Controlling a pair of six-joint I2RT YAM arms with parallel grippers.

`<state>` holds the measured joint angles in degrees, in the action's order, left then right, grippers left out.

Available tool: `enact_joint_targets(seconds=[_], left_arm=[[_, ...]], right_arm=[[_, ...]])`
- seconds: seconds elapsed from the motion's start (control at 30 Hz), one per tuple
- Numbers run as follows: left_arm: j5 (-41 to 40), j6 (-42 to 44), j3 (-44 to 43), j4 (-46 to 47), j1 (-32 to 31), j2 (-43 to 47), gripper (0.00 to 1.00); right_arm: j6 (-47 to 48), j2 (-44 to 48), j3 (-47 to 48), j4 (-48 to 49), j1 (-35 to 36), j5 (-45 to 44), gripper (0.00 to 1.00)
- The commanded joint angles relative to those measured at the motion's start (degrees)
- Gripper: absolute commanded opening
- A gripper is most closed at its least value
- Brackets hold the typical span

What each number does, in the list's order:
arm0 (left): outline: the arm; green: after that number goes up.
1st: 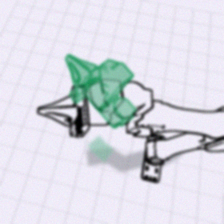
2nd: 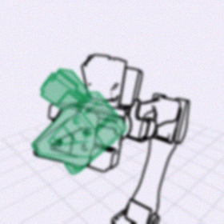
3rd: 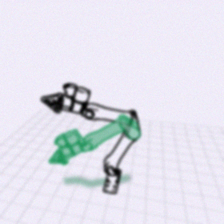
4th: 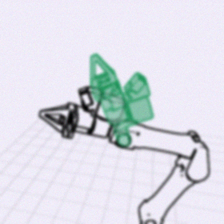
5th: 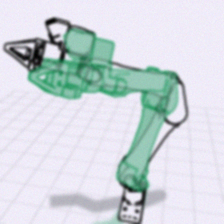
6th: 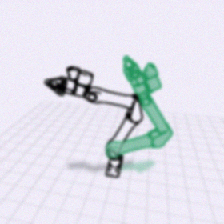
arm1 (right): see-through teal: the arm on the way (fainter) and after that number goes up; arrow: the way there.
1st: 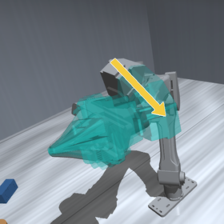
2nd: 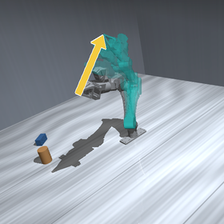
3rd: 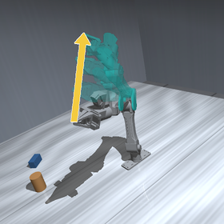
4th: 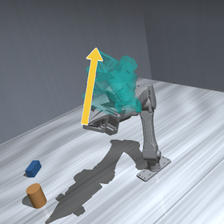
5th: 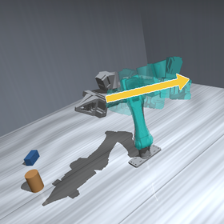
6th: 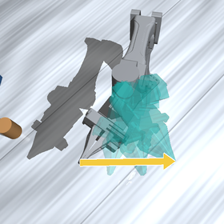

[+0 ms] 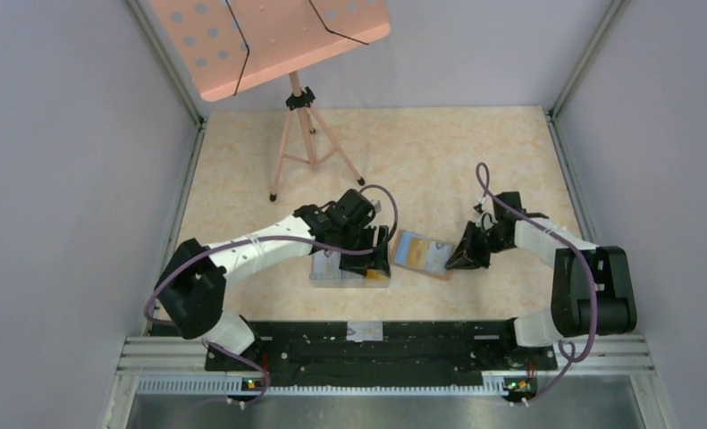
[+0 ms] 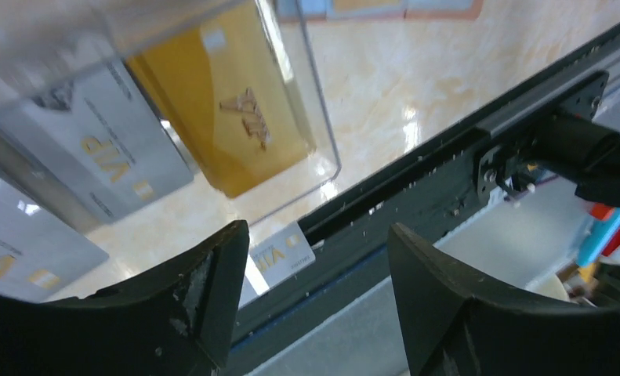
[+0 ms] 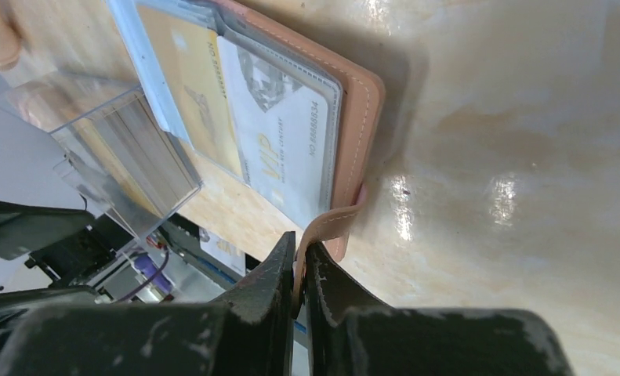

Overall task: Put the credit cards into the card holder
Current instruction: Insert the credit card into the card holder.

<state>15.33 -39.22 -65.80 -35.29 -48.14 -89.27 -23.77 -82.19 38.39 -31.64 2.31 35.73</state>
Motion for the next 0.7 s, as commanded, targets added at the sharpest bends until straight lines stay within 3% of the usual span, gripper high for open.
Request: enact_joint_targets(seconds=[0.0,0.17,0.43,0.67], left_arm=[[6.96,-5.88,5.48,10.93,0.04,6.29,0.70],[8.30,-4.35,-0.03,12.24,0.06,2.63,0.69],[11.15,-2.02,-17.17,9.09,0.06,-14.45,0.62],[3.15,0.70,-30.27,0.40,0.30,-27.29,0.55]], right_arm=[[0.13,1.66,2.89,-1.91,0.75,-2.60,0.06],[0.22,3.25,4.40,-2.55,0.75,-4.51,0.07],[0.08,0.97,6.83,-0.53,0.69,-2.15,0.04],[-0.11,-3.77,6.83,2.52,0.71,-2.57,0.01]])
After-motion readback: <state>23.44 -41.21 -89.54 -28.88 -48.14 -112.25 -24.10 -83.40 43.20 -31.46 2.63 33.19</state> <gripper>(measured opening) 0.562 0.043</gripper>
